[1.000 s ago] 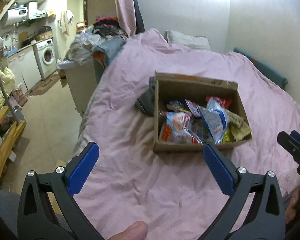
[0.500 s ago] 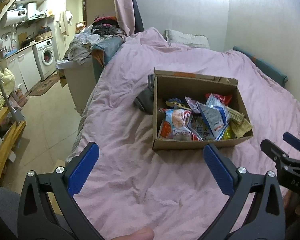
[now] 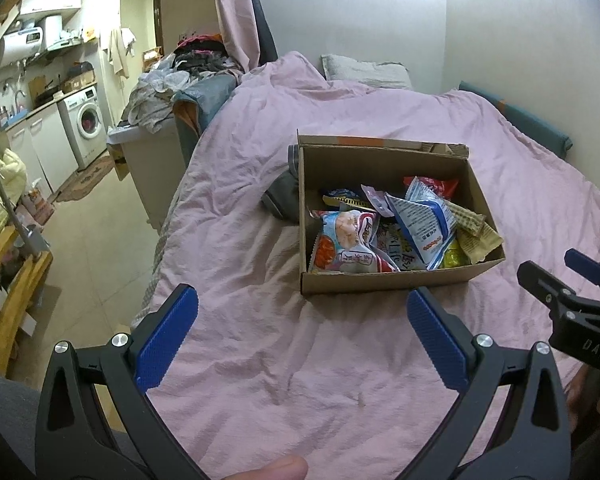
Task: Organize snacks
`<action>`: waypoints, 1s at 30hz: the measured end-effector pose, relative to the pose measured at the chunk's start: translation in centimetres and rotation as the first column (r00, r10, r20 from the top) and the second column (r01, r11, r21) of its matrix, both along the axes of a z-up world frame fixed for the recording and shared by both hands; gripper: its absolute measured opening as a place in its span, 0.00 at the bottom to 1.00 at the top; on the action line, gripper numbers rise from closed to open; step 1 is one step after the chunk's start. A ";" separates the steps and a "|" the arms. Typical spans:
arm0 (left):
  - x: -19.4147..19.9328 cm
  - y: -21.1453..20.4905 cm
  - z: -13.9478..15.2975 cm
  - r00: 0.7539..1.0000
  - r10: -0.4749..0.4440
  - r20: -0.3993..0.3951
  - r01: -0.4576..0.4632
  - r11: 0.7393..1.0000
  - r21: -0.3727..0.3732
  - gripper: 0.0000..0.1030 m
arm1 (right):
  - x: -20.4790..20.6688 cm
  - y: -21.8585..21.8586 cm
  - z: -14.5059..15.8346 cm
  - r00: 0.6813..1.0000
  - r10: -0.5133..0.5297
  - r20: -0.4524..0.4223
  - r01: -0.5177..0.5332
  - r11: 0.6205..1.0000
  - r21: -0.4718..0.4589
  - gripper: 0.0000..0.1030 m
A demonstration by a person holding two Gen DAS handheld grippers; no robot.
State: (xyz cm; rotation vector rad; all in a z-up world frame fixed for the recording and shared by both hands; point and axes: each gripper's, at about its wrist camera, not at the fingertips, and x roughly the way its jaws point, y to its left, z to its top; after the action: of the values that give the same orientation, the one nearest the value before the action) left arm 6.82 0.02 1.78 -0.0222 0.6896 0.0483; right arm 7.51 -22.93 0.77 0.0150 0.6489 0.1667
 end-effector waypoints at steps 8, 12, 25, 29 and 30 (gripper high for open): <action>0.1 0.0 -0.1 1.000 0.008 -0.010 -0.008 1.000 -0.003 1.00 | -0.1 -0.1 0.1 1.000 0.001 0.006 -0.001 1.000 0.006 1.00; 0.0 0.1 -0.1 1.000 0.003 -0.012 -0.003 1.000 -0.003 1.00 | -0.1 -0.3 0.2 1.000 0.000 0.008 0.000 1.000 0.010 1.00; 0.1 0.3 -0.1 1.000 0.010 -0.019 -0.010 1.000 -0.012 1.00 | 0.2 -0.6 0.2 1.000 -0.001 -0.003 0.001 0.999 0.038 1.00; 0.1 0.3 0.0 1.000 0.011 -0.018 -0.012 1.000 -0.014 1.00 | 0.2 -0.6 0.2 1.000 -0.001 -0.006 0.002 0.999 0.039 1.00; 0.1 0.3 -0.1 1.000 0.010 -0.018 -0.011 1.000 -0.013 1.00 | 0.2 -0.6 0.2 1.000 -0.002 -0.005 0.002 0.999 0.038 1.00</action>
State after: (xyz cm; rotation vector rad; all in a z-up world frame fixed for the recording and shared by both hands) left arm 6.92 0.33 1.72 -0.0381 0.7074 0.0541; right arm 7.69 -23.56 0.98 0.0526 0.6505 0.1772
